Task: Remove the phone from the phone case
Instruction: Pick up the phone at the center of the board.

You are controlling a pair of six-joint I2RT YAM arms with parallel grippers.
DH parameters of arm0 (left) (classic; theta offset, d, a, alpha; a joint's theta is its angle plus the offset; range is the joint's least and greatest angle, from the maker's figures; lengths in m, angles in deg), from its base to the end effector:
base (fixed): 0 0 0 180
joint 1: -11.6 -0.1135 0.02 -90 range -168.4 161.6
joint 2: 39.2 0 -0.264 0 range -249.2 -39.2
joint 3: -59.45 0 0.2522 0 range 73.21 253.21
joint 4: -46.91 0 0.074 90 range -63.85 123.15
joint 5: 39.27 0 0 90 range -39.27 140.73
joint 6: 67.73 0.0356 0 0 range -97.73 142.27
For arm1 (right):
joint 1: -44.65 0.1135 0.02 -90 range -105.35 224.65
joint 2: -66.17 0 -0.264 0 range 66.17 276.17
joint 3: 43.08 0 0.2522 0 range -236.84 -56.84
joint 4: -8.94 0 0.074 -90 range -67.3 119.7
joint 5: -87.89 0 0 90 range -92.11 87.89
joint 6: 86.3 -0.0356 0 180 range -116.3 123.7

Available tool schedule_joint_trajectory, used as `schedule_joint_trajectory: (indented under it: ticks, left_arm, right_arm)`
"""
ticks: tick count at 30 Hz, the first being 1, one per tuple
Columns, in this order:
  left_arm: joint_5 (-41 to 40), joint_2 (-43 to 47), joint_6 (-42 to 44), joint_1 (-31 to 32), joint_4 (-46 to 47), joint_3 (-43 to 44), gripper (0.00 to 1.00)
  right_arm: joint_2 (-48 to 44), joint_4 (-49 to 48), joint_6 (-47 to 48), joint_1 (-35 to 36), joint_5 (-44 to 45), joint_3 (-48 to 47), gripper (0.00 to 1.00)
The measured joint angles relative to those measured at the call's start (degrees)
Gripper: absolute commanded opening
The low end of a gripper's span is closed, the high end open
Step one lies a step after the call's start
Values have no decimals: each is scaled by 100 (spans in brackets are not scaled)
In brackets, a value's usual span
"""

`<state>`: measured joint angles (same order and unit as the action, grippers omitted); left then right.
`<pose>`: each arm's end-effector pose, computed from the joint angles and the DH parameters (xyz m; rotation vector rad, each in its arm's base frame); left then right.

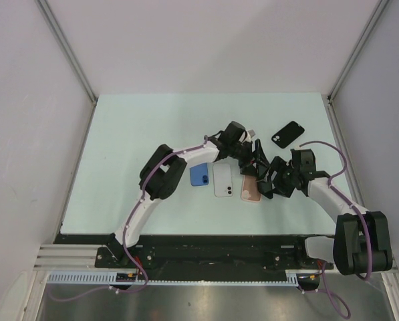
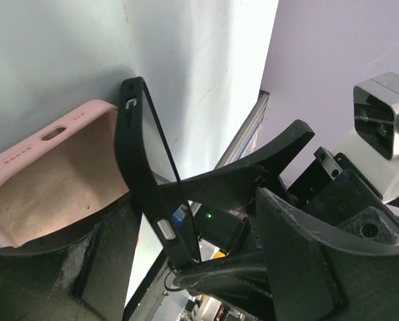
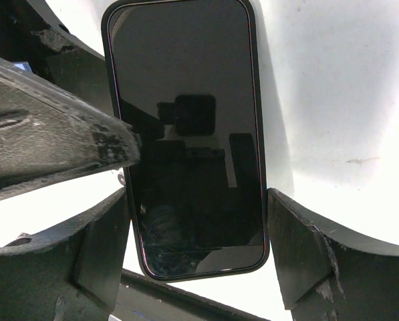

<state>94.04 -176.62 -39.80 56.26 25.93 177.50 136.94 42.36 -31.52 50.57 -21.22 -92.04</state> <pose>0.3587 -0.3888 0.1438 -0.0783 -2.6333 1.5757 0.2262 0.0352 0.1807 0.5255 2.5526 0.6964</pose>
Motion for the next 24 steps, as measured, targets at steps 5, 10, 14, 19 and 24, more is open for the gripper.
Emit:
schedule_joint_trajectory:
  ticks: [5, 10, 14, 19, 24]
  left_arm:
    - [-61, -33, 2, 74, -116, 83, 54]
    - [-116, -70, -2, 76, -205, 83, 20]
    - [-96, -94, -48, 72, -227, 94, 0]
    - [44, -90, -101, 26, -55, 68, 0]
    - [343, 245, -358, -160, 573, -557, 0]
  right_arm:
    - [0, -26, -20, 2, -50, 4, 7]
    - [-28, -31, -37, 0, -68, 7, 8]
    - [-87, 0, -4, 13, -31, 9, 17]
    - [-291, 103, 46, 22, 4, 9, 66]
    - [-903, 289, 85, -33, -227, 4, 75]
